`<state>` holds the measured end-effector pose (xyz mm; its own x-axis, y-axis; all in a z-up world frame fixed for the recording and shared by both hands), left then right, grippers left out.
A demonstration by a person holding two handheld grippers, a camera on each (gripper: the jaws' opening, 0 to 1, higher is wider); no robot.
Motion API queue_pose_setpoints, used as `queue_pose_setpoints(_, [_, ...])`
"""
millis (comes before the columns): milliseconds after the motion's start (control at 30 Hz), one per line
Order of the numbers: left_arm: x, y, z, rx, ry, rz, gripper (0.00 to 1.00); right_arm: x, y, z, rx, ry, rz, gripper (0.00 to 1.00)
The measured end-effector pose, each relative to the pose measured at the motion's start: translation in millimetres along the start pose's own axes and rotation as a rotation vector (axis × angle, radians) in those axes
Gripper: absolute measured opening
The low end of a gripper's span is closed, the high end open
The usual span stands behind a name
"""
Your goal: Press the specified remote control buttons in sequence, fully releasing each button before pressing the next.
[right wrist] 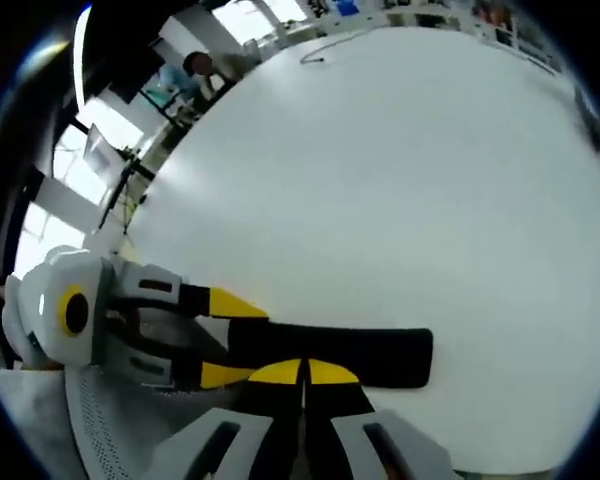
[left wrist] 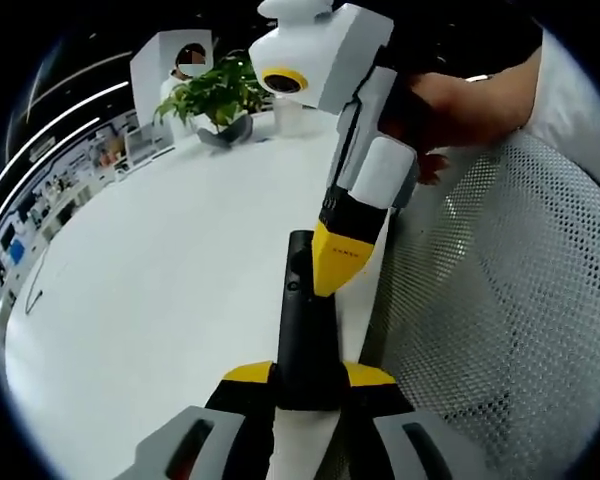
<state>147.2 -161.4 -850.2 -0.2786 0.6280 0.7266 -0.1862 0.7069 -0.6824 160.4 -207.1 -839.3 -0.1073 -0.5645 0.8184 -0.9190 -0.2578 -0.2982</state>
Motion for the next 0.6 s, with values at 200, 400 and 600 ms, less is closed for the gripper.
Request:
queue_pose_setpoints(200, [-0.8,-0.3,0.2,0.0,0.004,0.003,0.24,-1.7,-0.4,-4.2,0.014,-0.014,0.002,0.0])
queue_pose_setpoints(400, [-1.5,-0.4,1.6,0.006,0.012,0.005,0.24,-4.5,0.7,-5.9,0.025,-0.025,-0.01,0.0])
queue_pose_setpoints(600, [-1.5,-0.6,3.0,0.004,0.016,0.005,0.24,-6.4,2.1,-4.5,0.029,-0.018,-0.02,0.0])
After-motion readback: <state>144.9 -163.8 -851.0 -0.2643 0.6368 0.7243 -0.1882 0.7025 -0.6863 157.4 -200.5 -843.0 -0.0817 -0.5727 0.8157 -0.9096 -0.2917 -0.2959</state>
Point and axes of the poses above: the point that each gripper's makers call its tool centre point, and the gripper's own axes: x roughly backward along the fingers, z roughly to its right, y roughly out of its underside, the point moved 1 cm from there along x, roughly backward along the fingers, and after that the axes turned 4 degrees about -x, right-handed, at the moved point
